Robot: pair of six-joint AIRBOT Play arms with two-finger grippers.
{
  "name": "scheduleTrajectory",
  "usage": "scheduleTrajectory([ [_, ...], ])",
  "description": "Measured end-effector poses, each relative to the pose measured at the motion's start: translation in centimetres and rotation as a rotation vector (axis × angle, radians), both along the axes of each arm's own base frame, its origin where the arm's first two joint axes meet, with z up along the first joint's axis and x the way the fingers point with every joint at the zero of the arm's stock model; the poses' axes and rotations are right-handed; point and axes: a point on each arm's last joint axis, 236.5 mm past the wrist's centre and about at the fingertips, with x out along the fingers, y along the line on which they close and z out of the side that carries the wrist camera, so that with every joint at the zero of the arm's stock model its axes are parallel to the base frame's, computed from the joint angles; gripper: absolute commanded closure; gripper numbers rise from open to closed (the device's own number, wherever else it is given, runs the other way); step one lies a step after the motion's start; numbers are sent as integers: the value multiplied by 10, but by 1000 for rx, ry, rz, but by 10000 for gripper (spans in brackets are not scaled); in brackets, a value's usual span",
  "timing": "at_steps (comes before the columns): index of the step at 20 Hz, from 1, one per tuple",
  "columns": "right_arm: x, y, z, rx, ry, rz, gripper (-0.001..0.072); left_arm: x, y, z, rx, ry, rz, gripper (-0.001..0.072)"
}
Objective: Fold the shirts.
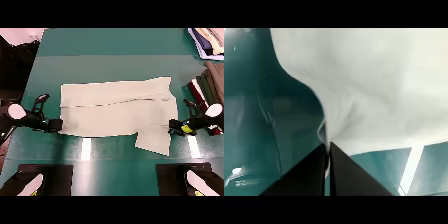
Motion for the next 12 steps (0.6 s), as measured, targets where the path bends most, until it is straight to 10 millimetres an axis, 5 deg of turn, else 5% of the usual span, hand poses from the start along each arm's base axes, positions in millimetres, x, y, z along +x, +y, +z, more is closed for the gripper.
scheduleTrajectory([
  [7, -14, -18, 89, -115, -148, 76, 696, -35, -19, 73, -78, -144, -59, 682],
  [12, 19, -26, 128, -157, -323, 45, 696, -22, -20, 95, -88, -283, -38, 682],
])
